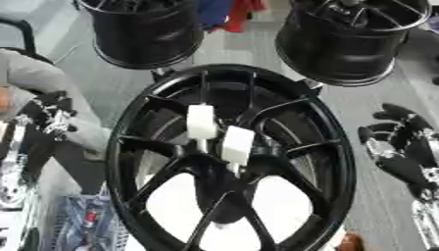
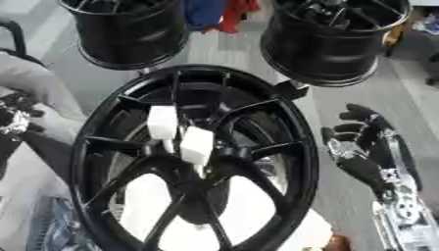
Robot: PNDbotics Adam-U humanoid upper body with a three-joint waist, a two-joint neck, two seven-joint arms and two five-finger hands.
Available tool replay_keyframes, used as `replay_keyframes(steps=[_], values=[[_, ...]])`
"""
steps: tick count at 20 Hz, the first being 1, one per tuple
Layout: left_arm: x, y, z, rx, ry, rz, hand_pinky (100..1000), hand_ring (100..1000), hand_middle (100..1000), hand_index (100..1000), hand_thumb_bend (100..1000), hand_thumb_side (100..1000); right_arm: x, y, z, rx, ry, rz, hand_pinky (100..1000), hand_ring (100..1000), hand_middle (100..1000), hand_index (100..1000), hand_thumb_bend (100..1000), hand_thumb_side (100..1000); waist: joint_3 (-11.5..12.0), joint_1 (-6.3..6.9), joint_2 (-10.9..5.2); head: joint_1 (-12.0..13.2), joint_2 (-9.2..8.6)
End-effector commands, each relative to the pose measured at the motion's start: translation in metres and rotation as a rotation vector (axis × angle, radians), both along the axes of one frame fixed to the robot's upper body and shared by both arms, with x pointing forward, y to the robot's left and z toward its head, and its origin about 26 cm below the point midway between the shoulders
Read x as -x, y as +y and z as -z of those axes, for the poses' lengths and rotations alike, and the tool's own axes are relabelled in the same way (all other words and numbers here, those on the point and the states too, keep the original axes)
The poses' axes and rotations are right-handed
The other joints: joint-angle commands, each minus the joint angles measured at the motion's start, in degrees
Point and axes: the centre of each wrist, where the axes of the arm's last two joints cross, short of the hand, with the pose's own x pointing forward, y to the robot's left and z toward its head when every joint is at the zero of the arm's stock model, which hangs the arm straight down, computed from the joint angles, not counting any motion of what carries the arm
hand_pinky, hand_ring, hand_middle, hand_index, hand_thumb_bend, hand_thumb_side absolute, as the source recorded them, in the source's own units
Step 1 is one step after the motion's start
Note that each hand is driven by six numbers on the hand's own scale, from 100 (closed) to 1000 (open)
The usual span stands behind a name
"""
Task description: Pull the pin out of the wheel hub.
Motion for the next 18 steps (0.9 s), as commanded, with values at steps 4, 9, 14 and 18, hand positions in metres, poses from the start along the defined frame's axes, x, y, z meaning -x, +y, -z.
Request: replay_keyframes(steps=[4, 9, 14, 18], values=[[-0.005, 0.022, -0.086, -0.305, -0.188, 0.147, 546, 668, 687, 797, 203, 513, -0.002, -0.003, -0.009, 0.026, -0.023, -0.011, 614, 640, 677, 802, 375, 100, -0.9, 0.47, -0.63, 0.6, 0.29], [-0.007, 0.014, -0.149, -0.651, -0.287, 0.331, 593, 696, 709, 814, 235, 519, -0.003, -0.002, -0.009, 0.033, -0.02, -0.024, 615, 640, 677, 802, 376, 100, -2.0, 0.92, -0.77, 1.2, 0.29], [-0.015, -0.01, -0.181, -0.958, -0.292, 0.539, 653, 723, 735, 829, 273, 516, -0.003, -0.002, -0.008, 0.04, -0.014, -0.037, 615, 640, 677, 802, 375, 100, -2.8, 1.23, -1.03, 1.7, 0.29], [-0.025, -0.035, -0.192, -1.171, -0.254, 0.705, 688, 740, 758, 844, 301, 512, -0.002, -0.003, -0.007, 0.046, -0.008, -0.041, 615, 640, 676, 802, 377, 100, -3.2, 1.53, -1.35, 1.8, 0.29]])
